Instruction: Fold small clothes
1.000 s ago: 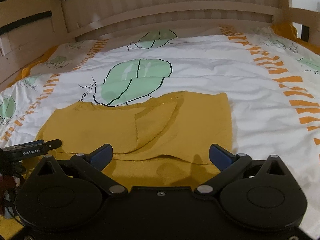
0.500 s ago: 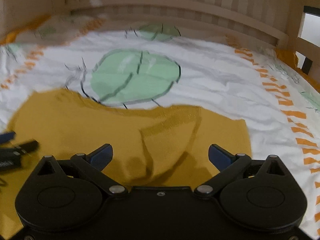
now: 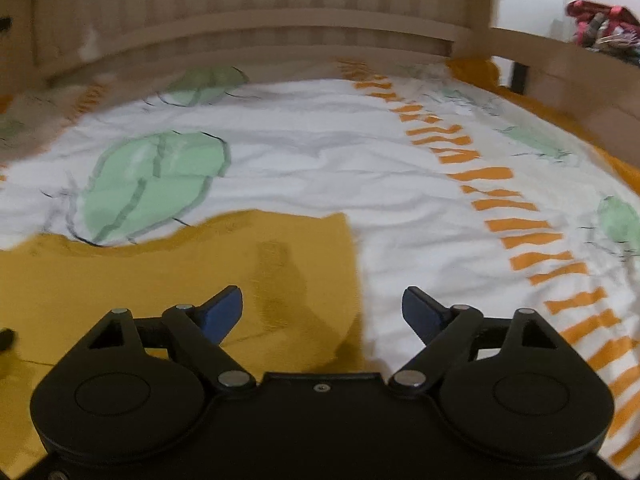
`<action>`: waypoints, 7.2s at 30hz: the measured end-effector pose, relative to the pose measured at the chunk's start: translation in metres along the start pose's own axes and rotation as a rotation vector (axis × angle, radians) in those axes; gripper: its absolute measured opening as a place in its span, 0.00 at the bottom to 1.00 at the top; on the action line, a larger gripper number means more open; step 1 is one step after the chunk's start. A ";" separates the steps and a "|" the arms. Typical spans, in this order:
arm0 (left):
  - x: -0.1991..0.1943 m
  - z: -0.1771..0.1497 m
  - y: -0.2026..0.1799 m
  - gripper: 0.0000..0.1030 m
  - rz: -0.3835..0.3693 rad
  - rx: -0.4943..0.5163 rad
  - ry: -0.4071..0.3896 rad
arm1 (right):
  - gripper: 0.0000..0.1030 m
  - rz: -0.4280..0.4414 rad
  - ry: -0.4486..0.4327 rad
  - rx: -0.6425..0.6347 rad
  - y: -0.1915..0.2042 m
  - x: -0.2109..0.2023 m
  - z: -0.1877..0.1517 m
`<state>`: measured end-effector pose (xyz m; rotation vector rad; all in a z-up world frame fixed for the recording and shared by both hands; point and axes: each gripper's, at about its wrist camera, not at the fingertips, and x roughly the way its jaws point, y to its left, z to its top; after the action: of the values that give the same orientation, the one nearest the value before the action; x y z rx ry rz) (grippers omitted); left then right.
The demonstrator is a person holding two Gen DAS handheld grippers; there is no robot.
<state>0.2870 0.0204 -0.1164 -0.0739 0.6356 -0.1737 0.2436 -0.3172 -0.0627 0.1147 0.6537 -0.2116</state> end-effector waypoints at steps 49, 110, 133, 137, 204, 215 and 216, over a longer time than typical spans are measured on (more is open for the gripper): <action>0.003 0.008 -0.010 0.94 0.000 0.059 0.065 | 0.70 0.190 0.102 0.072 -0.021 -0.007 0.000; -0.238 -0.118 0.005 0.92 -0.033 -0.003 0.328 | 0.96 0.346 0.460 0.147 -0.068 -0.167 -0.151; -0.217 -0.109 0.026 0.88 -0.033 0.024 0.476 | 0.97 0.405 0.576 0.012 -0.060 -0.174 -0.153; -0.216 -0.108 0.030 0.88 -0.050 0.007 0.481 | 0.99 0.407 0.587 0.026 -0.060 -0.170 -0.152; -0.212 -0.008 0.060 0.06 -0.182 -0.289 0.061 | 0.66 0.532 0.407 0.382 -0.107 -0.144 -0.110; -0.209 -0.015 0.060 0.06 -0.172 -0.298 0.074 | 0.68 0.547 0.451 0.302 -0.077 -0.135 -0.128; -0.209 -0.016 0.060 0.06 -0.170 -0.302 0.076 | 0.60 0.543 0.449 0.287 -0.075 -0.135 -0.129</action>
<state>0.1206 0.1179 -0.0149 -0.4151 0.7284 -0.2448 0.0458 -0.3463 -0.0850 0.6204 1.0080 0.2562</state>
